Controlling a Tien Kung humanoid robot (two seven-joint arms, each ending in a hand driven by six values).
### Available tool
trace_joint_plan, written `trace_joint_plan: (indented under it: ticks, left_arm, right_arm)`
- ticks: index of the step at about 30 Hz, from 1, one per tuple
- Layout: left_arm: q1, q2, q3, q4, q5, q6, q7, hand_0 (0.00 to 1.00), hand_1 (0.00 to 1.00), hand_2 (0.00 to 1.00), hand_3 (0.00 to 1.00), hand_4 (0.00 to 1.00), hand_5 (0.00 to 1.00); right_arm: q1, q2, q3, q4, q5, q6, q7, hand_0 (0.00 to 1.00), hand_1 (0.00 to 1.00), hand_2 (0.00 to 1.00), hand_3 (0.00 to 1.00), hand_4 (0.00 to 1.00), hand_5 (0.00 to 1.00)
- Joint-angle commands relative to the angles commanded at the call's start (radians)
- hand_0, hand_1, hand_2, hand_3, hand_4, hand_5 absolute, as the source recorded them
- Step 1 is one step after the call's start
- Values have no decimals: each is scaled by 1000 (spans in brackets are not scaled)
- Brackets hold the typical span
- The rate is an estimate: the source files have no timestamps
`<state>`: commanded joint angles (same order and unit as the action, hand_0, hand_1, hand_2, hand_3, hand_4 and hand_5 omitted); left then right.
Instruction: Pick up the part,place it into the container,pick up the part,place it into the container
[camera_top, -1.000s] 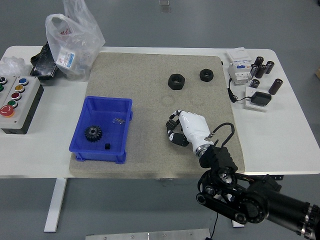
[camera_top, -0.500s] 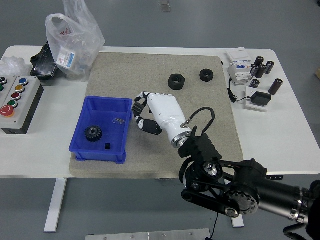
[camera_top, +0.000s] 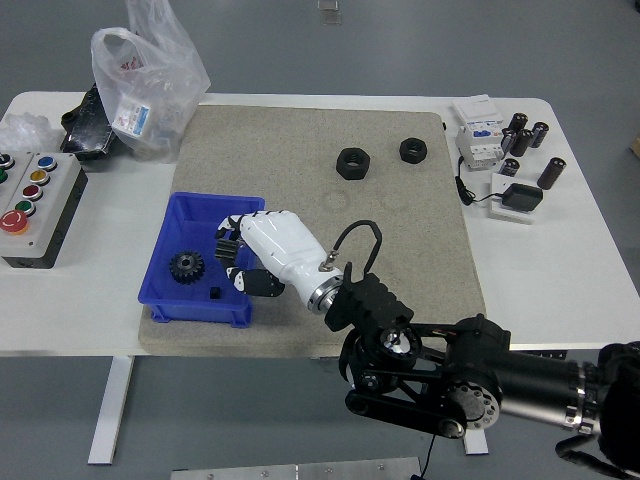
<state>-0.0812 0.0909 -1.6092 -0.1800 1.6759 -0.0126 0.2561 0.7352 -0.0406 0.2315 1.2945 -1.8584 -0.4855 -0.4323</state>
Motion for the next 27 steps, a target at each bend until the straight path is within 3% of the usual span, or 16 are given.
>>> trace_joint_plan:
  ticks: [3, 4, 10, 15, 16, 21, 22, 27]
  left_arm:
    - [-1, 0, -1, 0, 2, 0, -1, 621, 616, 617, 618, 597, 357]
    - [-1, 1, -1, 0, 1, 0, -2, 621, 615, 617, 618, 597, 357]
    - [-1, 1, 2, 0, -2, -1, -2, 621, 615, 617, 618, 597, 358]
    - [-2, 0, 2, 0, 0, -1, -2, 621, 615, 617, 618, 597, 358]
    - [-2, 0, 1, 0, 1, -1, -3, 621, 615, 617, 618, 597, 359]
    - [1, -1, -6, 0, 6, -1, -5, 621, 615, 617, 618, 597, 359]
    - [1, -1, -8, 0, 6, 0, -5, 621, 616, 617, 618, 596, 360]
    - [8, -3, -22, 0, 12, 3, -8, 621, 616, 617, 618, 596, 360]
  right_arm:
    - [-8, 1, 6, -2, 6, 15, -10, 625, 775, 801, 795, 388, 173]
    - [-11, 1, 11, -1, 3, 22, -15, 645, 788, 826, 855, 478, 142]
    - [-25, 1, 41, 2, 0, 31, -25, 652, 797, 834, 865, 505, 141]
    - [-49, -4, 94, 4, 14, -35, -2, 652, 797, 834, 865, 505, 141]
    - [-67, -10, 118, 6, 28, -58, 14, 621, 776, 801, 825, 512, 153]
    - [-162, -48, 258, -1, 132, -160, 113, 621, 776, 801, 825, 512, 153]
    - [-181, -58, 289, -3, 154, -160, 135, 591, 744, 759, 775, 531, 153]
    - [-290, -96, 462, 3, 274, -160, 259, 591, 744, 759, 775, 531, 153]
